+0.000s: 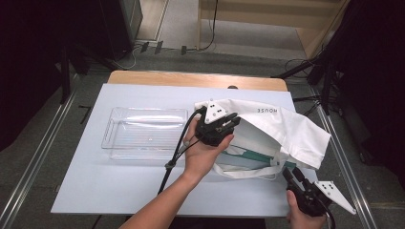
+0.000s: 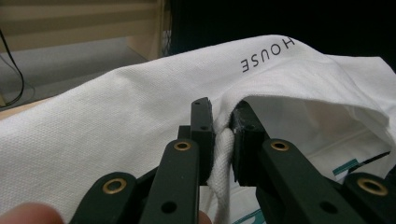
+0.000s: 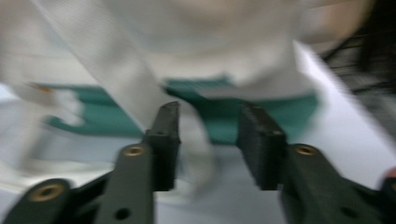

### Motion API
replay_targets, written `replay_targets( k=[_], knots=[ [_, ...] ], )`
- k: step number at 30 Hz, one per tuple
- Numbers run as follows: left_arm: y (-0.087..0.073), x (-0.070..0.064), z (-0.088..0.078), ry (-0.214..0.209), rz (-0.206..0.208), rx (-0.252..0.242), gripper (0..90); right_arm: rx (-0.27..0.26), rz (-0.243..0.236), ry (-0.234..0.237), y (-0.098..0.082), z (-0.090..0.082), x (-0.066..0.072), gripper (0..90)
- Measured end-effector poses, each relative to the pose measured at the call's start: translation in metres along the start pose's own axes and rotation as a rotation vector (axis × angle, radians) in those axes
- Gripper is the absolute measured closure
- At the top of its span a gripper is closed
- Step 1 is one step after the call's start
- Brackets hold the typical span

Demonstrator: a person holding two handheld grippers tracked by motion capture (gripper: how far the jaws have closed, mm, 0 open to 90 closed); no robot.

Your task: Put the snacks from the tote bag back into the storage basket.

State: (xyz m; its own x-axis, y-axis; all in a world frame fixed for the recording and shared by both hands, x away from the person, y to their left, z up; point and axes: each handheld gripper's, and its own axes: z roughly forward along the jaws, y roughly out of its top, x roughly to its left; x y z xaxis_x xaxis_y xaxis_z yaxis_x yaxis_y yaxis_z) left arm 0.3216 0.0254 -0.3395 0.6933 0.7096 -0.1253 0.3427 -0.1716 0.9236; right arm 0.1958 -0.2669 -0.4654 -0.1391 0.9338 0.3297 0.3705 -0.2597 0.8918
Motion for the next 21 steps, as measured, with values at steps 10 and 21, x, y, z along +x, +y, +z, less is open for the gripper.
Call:
replay_targets(
  k=[10,21],
  knots=[
    [-0.002,0.0,-0.005,-0.018,0.029,0.003,82.7,-0.063,0.217,-0.038,0.021,0.028,0.002,54.4],
    [0.0,0.001,-0.013,-0.048,0.015,-0.032,82.7,-0.192,0.124,-0.018,0.031,0.008,0.012,58.4]
  ],
)
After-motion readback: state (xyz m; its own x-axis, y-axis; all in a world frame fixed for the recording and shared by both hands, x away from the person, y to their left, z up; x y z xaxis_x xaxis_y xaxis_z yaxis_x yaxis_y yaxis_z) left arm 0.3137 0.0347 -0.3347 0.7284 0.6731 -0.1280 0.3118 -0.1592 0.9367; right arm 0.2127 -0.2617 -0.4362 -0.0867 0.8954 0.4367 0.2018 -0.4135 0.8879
